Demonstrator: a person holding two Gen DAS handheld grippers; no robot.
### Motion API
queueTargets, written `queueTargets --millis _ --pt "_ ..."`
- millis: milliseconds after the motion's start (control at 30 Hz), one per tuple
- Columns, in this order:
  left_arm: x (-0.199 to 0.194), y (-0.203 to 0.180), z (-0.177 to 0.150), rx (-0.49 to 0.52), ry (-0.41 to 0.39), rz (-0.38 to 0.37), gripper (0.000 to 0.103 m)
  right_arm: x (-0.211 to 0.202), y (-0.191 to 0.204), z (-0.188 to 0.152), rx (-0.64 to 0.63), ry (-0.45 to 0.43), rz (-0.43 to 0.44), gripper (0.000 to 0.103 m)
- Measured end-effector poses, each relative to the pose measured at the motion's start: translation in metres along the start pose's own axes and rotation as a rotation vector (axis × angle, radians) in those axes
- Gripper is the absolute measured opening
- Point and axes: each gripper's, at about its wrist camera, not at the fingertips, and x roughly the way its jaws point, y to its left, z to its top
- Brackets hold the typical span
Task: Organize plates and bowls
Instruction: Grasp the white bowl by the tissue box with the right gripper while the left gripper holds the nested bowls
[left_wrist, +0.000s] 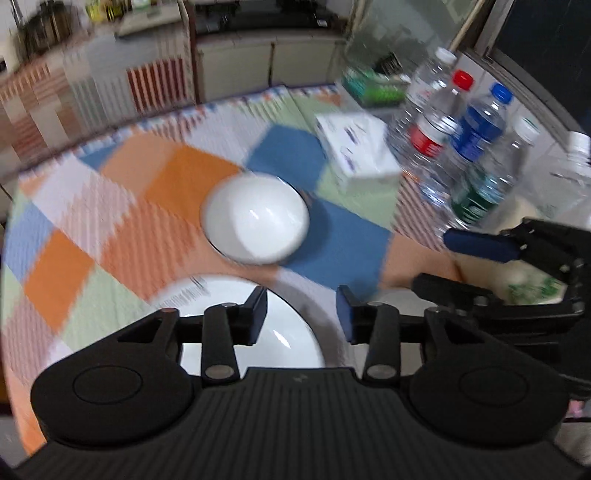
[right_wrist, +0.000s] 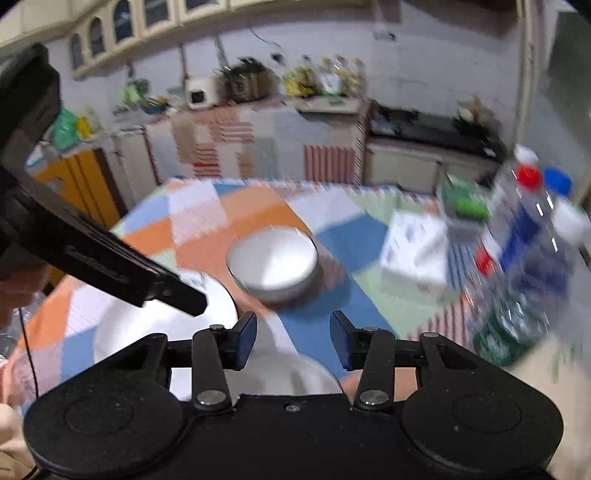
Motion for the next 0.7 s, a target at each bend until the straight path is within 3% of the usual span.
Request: queueTargets --millis 133,267,467,700 --pt "0.008 0.018 0.015 0.015 -0.016 0.029 0.045 0.016 0.0 0.015 -0.012 -0.036 0.053 0.062" --pt "0.02 0.042 0.024 -0.031 -0.009 0.005 0.053 0.047 -0.004 0.029 0.031 0.043 0.051 0.062" --pt "0.055 0.076 0.033 -0.105 -0.065 0.147 0.053 0.099 -0.031 0.045 0.273 0.166 0.126 0.062" --pt "0.099 0.114 0.038 -0.193 -0.042 0.061 0.053 0.159 -0.049 0.043 0.438 0.268 0.085 0.062"
